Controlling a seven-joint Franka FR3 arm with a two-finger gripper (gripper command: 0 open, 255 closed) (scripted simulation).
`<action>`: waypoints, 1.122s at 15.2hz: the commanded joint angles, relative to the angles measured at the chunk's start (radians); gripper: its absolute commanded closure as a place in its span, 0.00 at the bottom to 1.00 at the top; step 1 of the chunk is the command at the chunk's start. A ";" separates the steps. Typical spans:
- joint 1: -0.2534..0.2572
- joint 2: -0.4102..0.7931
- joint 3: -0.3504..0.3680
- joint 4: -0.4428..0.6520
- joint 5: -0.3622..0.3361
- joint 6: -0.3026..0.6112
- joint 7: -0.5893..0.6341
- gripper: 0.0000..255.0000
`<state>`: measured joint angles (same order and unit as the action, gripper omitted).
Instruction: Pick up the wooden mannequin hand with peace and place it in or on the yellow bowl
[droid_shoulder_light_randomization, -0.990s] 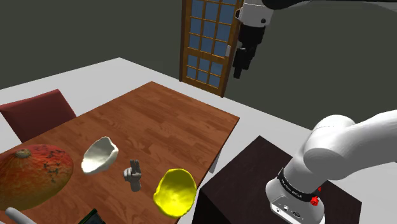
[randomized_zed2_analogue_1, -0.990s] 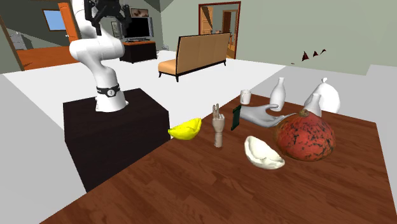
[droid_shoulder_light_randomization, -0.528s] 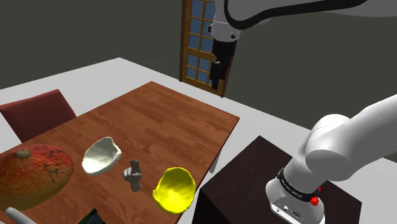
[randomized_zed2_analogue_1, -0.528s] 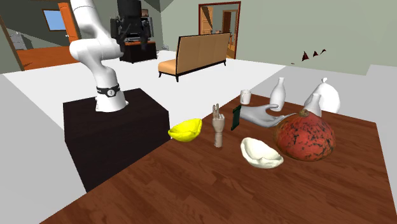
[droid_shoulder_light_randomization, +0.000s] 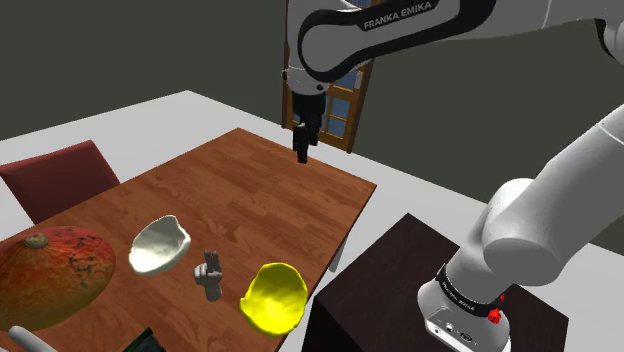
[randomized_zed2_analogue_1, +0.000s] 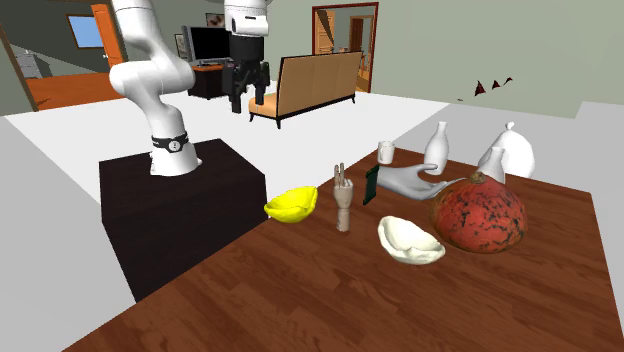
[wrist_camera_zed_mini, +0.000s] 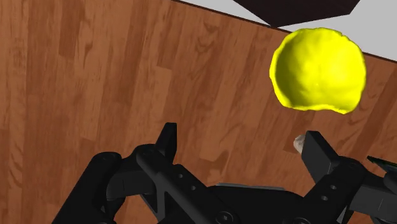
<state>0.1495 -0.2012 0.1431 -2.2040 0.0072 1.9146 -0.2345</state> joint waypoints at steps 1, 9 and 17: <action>0.014 0.070 0.017 0.029 -0.002 0.030 -0.005 0.00; 0.073 0.336 0.076 0.175 -0.031 0.104 -0.016 0.00; 0.150 0.604 0.118 0.369 -0.085 0.130 -0.024 0.00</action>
<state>0.2894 0.3680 0.2570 -1.8663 -0.0704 2.0467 -0.2567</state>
